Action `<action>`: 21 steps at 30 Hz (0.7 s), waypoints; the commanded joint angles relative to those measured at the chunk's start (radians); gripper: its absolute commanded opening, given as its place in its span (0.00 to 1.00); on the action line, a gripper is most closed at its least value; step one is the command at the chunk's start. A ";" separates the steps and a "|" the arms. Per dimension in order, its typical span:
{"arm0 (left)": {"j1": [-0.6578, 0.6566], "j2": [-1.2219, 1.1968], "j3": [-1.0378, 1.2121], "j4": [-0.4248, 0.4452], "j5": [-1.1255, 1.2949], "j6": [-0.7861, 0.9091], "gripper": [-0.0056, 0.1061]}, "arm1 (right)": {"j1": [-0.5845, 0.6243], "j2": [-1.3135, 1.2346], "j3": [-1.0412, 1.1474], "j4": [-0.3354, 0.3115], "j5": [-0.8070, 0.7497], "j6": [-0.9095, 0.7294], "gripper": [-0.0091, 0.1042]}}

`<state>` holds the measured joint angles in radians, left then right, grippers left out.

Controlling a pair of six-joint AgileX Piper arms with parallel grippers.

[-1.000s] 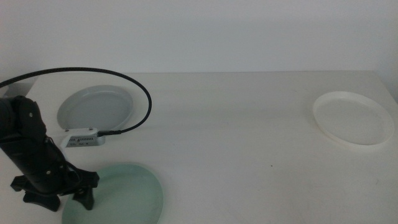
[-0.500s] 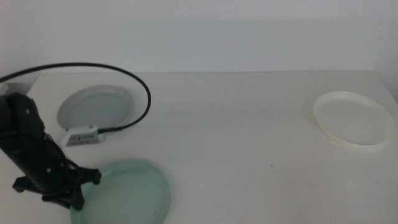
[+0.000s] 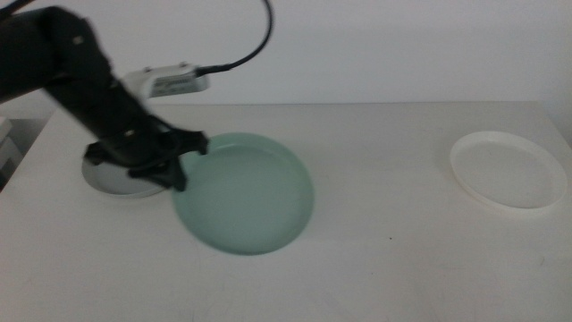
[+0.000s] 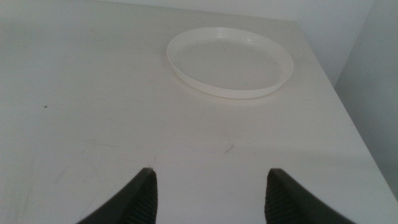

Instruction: Stack the three bowls on top of each other.

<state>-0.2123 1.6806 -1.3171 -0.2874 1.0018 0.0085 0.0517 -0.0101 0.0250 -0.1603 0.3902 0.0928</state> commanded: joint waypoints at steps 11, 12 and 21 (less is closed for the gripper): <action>-0.170 0.272 -0.332 -0.036 0.015 -0.042 0.05 | -0.007 -0.027 -0.003 -0.018 -0.071 -0.009 0.48; -0.174 0.293 -0.344 -0.040 0.015 -0.042 0.05 | -0.007 -0.027 -0.003 -0.018 -0.071 -0.009 0.48; -0.178 0.414 -0.366 -0.115 -0.032 -0.009 0.05 | -0.007 -0.027 -0.003 -0.018 -0.071 -0.009 0.48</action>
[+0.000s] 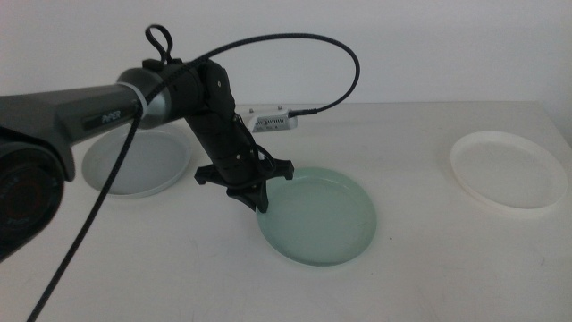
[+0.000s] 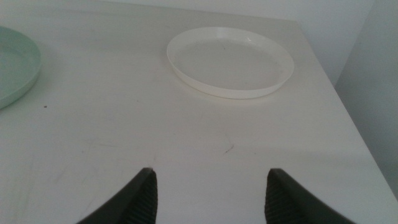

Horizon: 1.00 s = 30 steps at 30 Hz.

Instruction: Stack the three bowls on top of each other.

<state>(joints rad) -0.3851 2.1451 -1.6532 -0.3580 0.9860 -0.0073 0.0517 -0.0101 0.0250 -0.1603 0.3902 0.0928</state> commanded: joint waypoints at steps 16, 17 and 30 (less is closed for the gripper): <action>0.036 -0.125 -0.031 -0.080 0.093 0.190 0.99 | -0.007 -0.027 -0.003 -0.018 -0.071 -0.009 0.48; 0.050 -0.151 -0.031 -0.077 0.099 0.190 0.99 | -0.007 -0.027 -0.003 -0.018 -0.071 -0.009 0.48; 0.248 -0.382 -0.031 0.225 -0.051 0.073 0.99 | -0.007 -0.027 -0.003 -0.018 -0.071 -0.009 0.48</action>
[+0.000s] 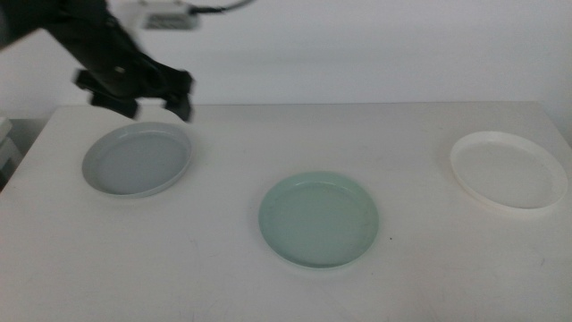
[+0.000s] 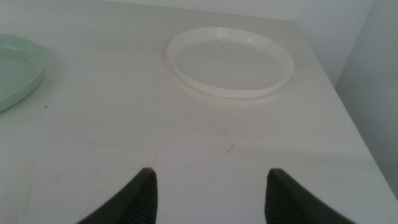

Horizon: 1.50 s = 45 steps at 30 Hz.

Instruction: Stack the three bowls on top of each other.

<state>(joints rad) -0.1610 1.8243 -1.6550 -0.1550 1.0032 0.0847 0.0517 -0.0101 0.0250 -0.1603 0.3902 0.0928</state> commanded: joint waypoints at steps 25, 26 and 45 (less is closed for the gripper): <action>0.293 0.302 -0.029 -0.008 -0.472 -0.019 0.99 | -0.007 -0.027 -0.003 -0.018 -0.071 -0.009 0.48; 0.293 0.311 -0.029 -0.008 -0.471 -0.018 0.98 | -0.007 -0.027 -0.003 -0.018 -0.071 -0.009 0.48; 0.298 0.246 -0.028 -0.014 -0.386 -0.016 0.05 | -0.007 -0.027 -0.003 -0.018 -0.071 -0.009 0.48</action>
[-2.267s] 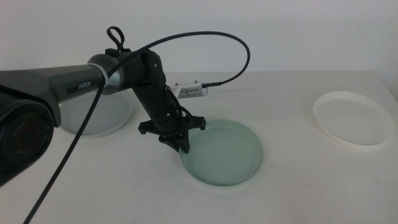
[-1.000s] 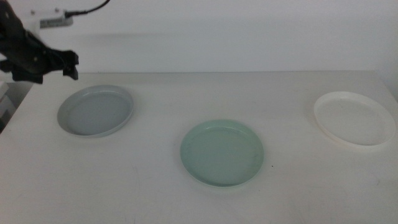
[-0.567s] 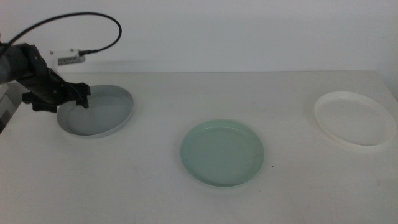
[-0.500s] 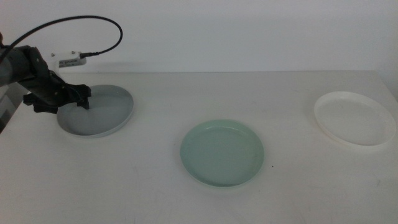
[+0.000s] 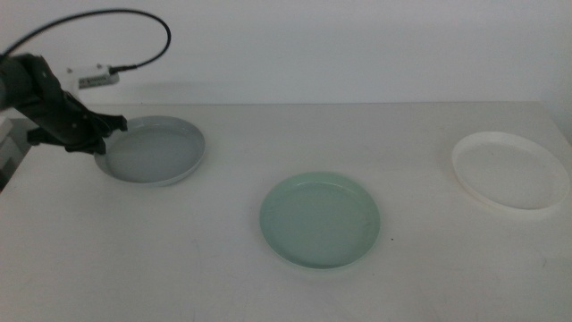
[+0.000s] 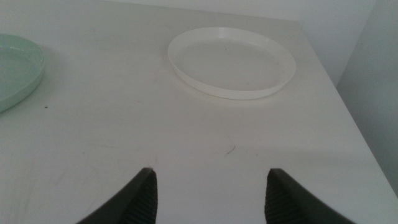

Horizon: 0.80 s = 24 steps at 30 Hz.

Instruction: Stack the three bowls on top of each other.

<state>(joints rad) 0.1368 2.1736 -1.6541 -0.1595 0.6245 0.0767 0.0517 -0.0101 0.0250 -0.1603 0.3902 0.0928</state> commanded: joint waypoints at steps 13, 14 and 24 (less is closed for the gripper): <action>-0.114 -0.394 0.159 -0.021 -0.008 -0.058 0.05 | -0.007 -0.027 -0.003 -0.018 -0.071 -0.009 0.48; -0.131 -0.407 0.175 -0.022 -0.010 -0.065 0.05 | -0.007 -0.027 -0.003 -0.018 -0.071 -0.009 0.48; -0.432 -0.423 0.225 -0.036 -0.085 -0.132 0.05 | -0.007 -0.027 -0.003 -0.018 -0.071 -0.009 0.48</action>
<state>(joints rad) -0.2542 1.8005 -1.4044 -0.1740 0.6101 -0.0324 0.0517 -0.0101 0.0250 -0.1603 0.3902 0.0928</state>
